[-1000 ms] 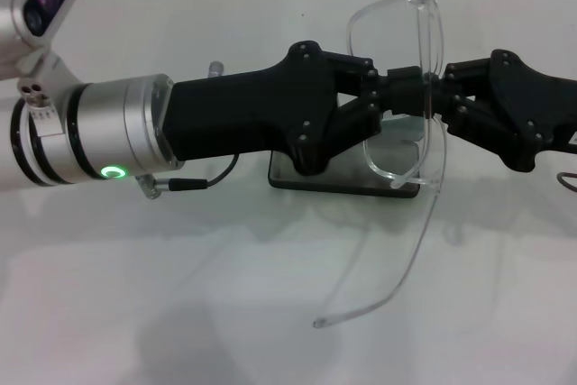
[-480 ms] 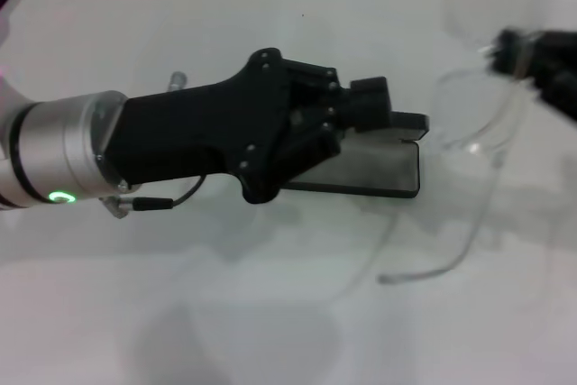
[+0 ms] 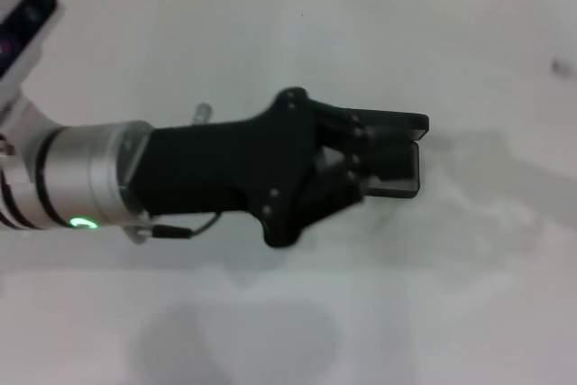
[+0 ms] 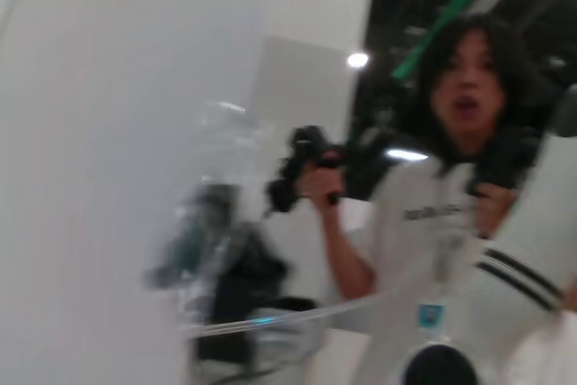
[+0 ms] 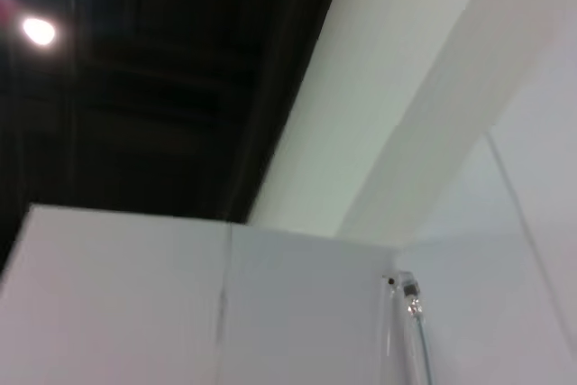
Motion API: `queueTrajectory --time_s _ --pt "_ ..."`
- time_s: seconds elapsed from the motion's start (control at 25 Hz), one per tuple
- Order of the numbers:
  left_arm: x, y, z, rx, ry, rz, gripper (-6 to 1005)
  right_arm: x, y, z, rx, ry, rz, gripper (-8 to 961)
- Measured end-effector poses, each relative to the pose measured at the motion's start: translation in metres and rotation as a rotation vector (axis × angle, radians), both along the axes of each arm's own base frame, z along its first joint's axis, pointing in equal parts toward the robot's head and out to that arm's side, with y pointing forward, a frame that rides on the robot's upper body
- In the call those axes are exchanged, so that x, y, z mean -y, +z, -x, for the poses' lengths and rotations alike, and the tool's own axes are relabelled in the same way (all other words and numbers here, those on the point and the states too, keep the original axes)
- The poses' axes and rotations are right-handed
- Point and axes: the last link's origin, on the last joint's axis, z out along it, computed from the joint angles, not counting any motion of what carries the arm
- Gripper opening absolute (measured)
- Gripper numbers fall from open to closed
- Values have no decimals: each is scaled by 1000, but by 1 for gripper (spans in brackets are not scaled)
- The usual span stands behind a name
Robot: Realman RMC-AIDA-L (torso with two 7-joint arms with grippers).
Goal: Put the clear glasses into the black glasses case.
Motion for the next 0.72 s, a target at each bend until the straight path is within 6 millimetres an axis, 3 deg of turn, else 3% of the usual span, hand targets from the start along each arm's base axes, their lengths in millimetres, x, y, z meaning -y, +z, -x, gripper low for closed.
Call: queueTrajectory --time_s 0.12,0.36,0.72 --pt "6 -5 -9 28 -59 13 48 -14 -8 5 26 -44 -32 72" --pt "14 -11 -20 91 -115 7 48 -39 -56 30 150 -48 5 72" --pt "11 -10 -21 166 -69 -19 47 -43 -72 39 196 -34 47 72"
